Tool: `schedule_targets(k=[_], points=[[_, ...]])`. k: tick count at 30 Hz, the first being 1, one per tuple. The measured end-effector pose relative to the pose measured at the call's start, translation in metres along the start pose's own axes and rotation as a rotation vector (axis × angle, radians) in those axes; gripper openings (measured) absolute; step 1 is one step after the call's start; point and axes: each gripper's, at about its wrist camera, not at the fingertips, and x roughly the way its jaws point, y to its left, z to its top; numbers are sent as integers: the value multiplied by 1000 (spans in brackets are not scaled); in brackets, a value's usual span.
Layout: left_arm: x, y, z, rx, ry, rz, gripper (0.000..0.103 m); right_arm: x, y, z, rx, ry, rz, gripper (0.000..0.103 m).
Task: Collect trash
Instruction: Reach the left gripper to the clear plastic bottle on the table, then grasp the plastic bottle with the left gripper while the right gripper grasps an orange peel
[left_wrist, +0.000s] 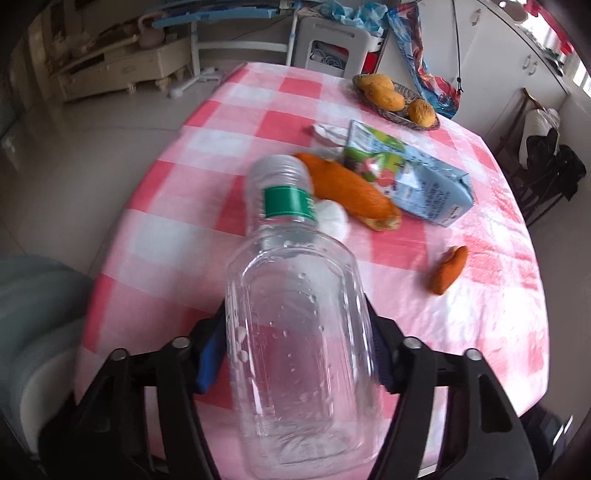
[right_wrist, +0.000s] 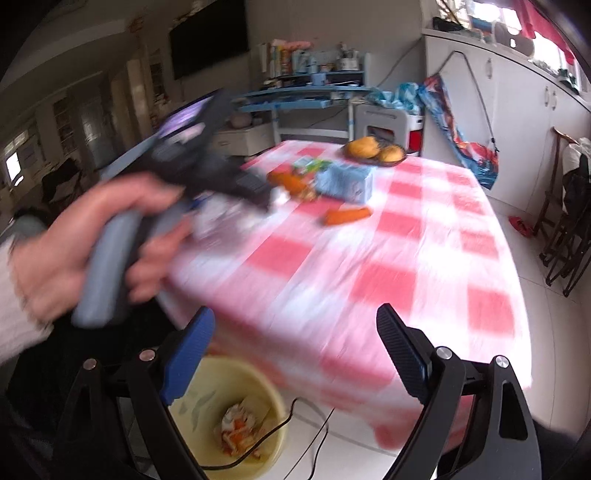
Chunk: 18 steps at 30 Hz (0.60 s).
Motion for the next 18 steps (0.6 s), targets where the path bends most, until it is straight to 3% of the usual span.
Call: schedule_targets(k=[10,18], points=[[0,13,2,99,-63,-1,54,72,-38,46,150,67,-27,54],[3,15,0,99,-94,-16,56,107,-46,59,194,99,-40,50]])
